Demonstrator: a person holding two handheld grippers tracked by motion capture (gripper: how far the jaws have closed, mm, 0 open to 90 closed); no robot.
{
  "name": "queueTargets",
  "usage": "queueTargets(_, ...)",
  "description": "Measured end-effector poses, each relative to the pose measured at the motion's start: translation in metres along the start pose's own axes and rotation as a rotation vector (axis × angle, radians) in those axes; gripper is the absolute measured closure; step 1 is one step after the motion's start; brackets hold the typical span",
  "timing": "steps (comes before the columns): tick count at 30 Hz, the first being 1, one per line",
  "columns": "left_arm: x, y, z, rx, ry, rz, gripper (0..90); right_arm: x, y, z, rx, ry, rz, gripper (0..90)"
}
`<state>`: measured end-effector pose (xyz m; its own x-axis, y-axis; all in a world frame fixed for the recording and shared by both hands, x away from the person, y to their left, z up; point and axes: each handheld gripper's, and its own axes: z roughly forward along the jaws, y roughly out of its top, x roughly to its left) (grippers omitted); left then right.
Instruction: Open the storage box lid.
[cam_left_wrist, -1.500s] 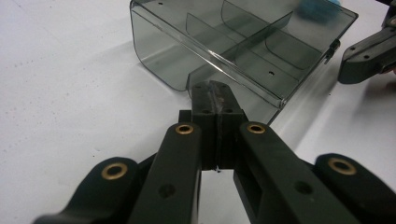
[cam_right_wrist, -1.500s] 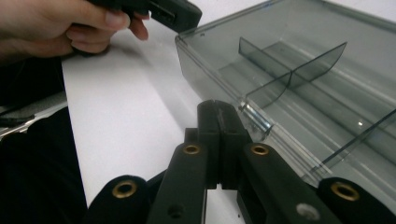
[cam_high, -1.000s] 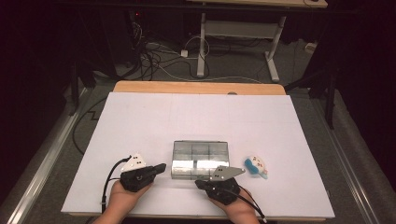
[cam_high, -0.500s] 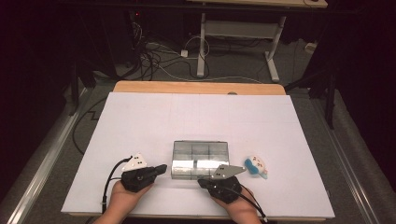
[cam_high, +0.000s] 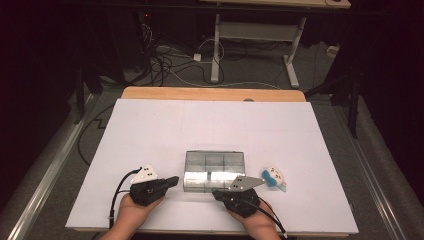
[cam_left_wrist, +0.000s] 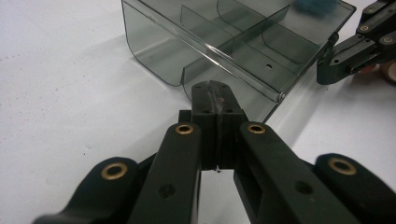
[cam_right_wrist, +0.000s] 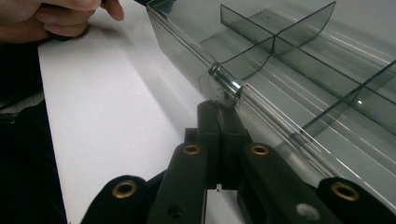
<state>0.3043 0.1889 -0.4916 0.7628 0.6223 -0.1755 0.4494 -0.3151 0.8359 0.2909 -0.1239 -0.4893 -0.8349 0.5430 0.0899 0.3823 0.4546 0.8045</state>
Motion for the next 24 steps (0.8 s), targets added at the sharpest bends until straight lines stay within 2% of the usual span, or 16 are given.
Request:
queueTargets(20, -0.0003, 0.0002, 0.0003, 0.004, -0.003, 0.003, 87.5, -0.0010, -0.0002, -0.0024, -0.009, 0.002, -0.002, 90.0)
queueTargets(24, -0.0004, 0.0002, 0.0003, 0.004, -0.002, 0.004, 87.5, -0.0008, -0.0007, -0.0012, 0.013, -0.008, -0.002, 90.0)
